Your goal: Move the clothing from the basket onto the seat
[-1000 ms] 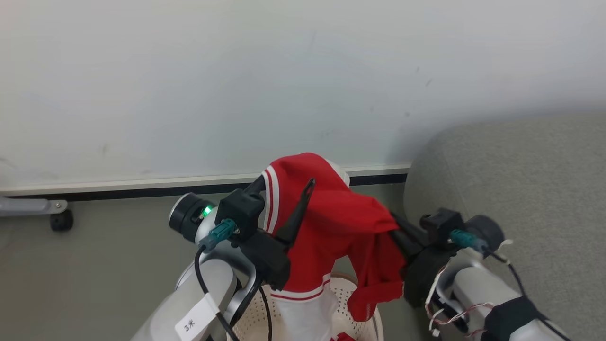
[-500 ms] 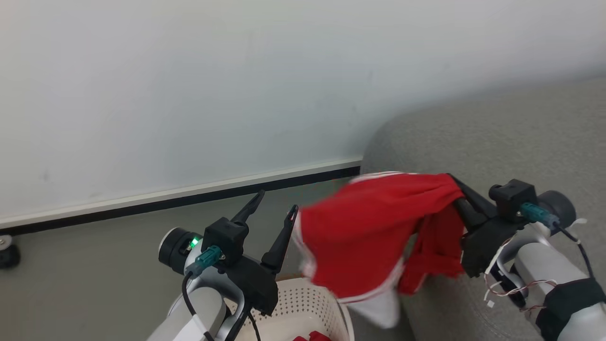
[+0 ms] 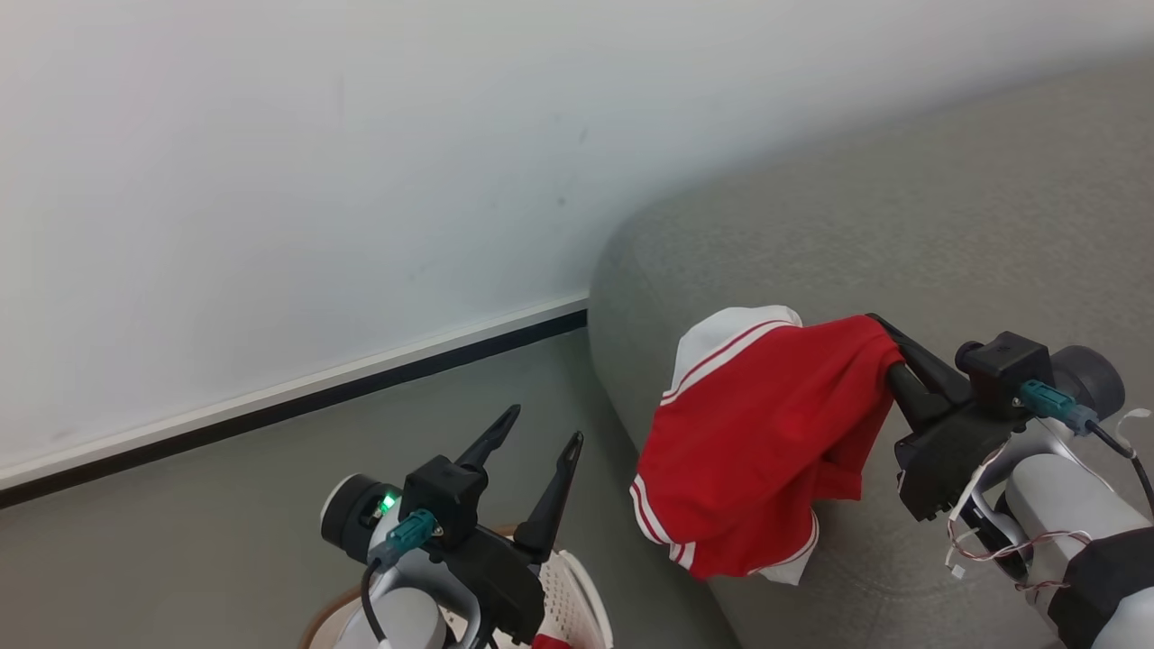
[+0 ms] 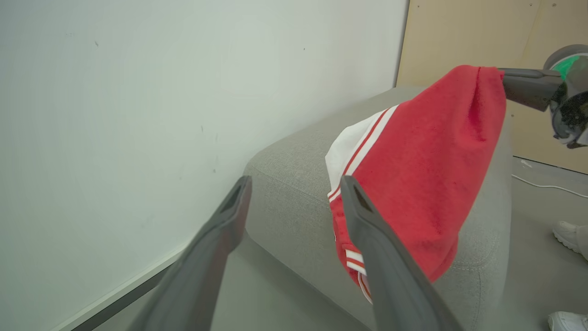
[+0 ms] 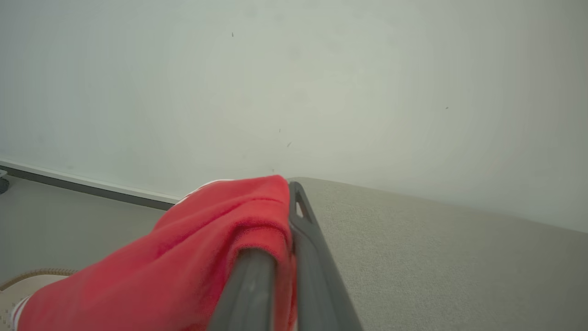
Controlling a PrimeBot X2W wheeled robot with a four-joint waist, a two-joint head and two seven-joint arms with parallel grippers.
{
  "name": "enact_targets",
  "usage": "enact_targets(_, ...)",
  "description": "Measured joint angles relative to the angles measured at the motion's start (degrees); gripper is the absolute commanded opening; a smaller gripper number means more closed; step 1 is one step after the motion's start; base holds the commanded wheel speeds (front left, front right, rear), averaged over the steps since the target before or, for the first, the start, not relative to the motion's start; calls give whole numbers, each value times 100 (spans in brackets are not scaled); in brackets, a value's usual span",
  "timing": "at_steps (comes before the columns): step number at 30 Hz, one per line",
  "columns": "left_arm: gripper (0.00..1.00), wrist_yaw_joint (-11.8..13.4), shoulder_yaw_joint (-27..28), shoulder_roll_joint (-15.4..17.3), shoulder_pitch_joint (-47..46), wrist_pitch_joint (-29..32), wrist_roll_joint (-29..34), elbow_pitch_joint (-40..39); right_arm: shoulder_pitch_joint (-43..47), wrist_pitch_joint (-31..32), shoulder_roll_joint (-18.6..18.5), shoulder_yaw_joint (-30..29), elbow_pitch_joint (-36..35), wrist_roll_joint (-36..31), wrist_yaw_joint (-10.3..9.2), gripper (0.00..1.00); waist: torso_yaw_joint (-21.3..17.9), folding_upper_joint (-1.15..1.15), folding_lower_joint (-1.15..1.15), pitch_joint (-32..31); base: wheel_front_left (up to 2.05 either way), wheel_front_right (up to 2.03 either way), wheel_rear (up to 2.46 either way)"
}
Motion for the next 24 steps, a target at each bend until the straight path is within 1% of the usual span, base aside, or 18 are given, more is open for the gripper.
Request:
enact_targets(8,100,1,-77,-102,67,-36,-1,-51,41,0,-98,-25,-241,-18,-1,0,-428,0,0,38,0,0,0)
enact_targets(12,100,-1,-177,-189,80,-42,0,-58,110,0,-291,-134,-374,-16,-13,0,-583,0,0,96,0,0,0)
enact_targets(14,100,-5,-227,-208,79,-42,2,-68,137,0,-375,-190,-394,-15,-34,0,-604,0,0,150,0,0,0)
enact_targets(19,100,-4,-280,-205,79,-42,20,-129,18,0,-402,-282,-481,-9,-33,0,-572,0,0,287,0,0,0)
enact_targets(24,100,45,-323,-159,77,-42,112,-399,-664,14,-560,-655,-566,203,-33,0,-472,0,0,559,0,0,0)
